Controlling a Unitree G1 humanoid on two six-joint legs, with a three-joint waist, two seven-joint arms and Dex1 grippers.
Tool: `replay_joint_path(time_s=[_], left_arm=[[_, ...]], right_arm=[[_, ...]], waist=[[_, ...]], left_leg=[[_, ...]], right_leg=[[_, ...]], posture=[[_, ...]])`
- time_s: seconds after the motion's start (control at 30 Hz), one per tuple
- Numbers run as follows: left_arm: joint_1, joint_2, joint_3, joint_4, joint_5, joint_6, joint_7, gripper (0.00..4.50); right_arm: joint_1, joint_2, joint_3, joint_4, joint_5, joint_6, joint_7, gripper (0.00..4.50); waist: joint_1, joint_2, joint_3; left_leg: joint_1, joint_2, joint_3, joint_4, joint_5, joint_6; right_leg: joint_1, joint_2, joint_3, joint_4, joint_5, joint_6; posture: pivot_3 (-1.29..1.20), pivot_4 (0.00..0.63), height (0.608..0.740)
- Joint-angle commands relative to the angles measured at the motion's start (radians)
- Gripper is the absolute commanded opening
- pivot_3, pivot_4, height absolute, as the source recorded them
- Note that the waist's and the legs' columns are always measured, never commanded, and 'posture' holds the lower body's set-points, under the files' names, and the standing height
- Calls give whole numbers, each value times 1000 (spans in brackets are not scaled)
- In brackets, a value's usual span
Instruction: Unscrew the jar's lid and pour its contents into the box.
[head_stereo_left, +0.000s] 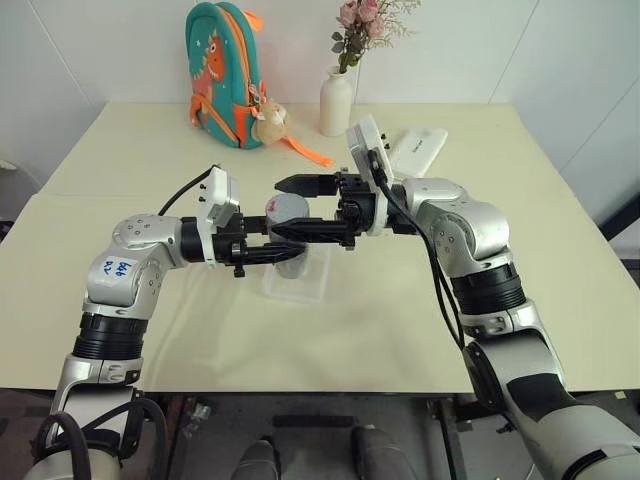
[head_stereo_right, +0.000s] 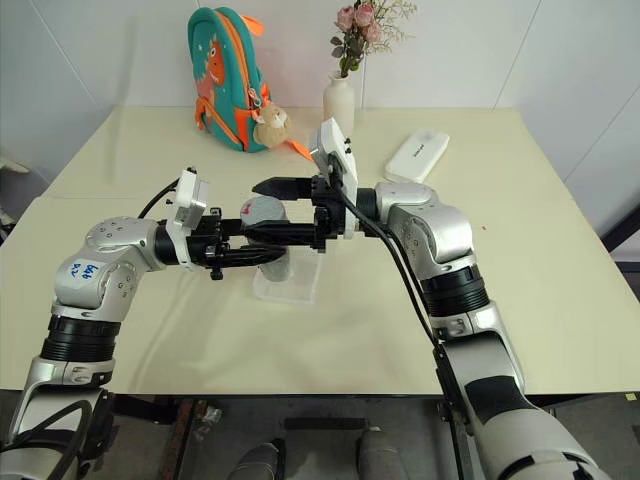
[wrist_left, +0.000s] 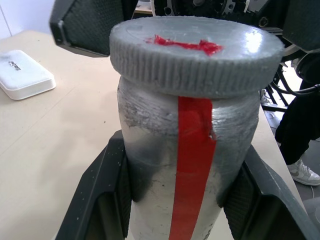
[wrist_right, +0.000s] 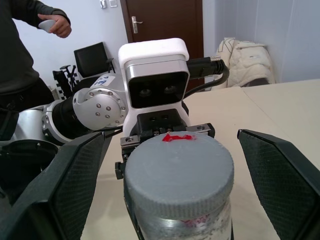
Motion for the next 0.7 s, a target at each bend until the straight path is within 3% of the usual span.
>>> replay_joint_path(time_s=[0.03, 0.17, 0.4, 0.6, 0.7], left_arm=[[-7, 8, 23, -30, -21, -7, -2, 1931], [-9, 9, 23, -31, -22, -6, -2, 1931], [-1, 14, 28, -41, -23, -2, -1, 1931], [19, 17, 32, -61, -29, 4, 5, 1931], [24, 19, 33, -66, -30, 7, 7, 1931]], right_arm=[[-30, 10, 0, -8, -1, -25, 9, 4103], [-31, 15, 8, -2, -15, -36, 15, 2983], [-39, 28, -35, -22, 39, 9, 11, 2983], [-91, 77, -224, 3, 251, 242, -144, 2983], [-82, 62, -243, -11, 262, 260, -176, 2983]], waist=[[0, 0, 0], [0, 0, 0], [0, 0, 0], [-1, 0, 0], [3, 0, 0]], left_leg=[[0, 0, 0, 0, 0, 0], [0, 0, 0, 0, 0, 0], [0, 0, 0, 0, 0, 0], [0, 0, 0, 0, 0, 0], [0, 0, 0, 0, 0, 0]], right_leg=[[0, 0, 0, 0, 0, 0], [0, 0, 0, 0, 0, 0], [0, 0, 0, 0, 0, 0], [0, 0, 0, 1, 0, 0], [0, 0, 0, 0, 0, 0]], posture=[[0, 150, 740], [0, 150, 740], [0, 150, 740], [0, 150, 740], [0, 150, 740]])
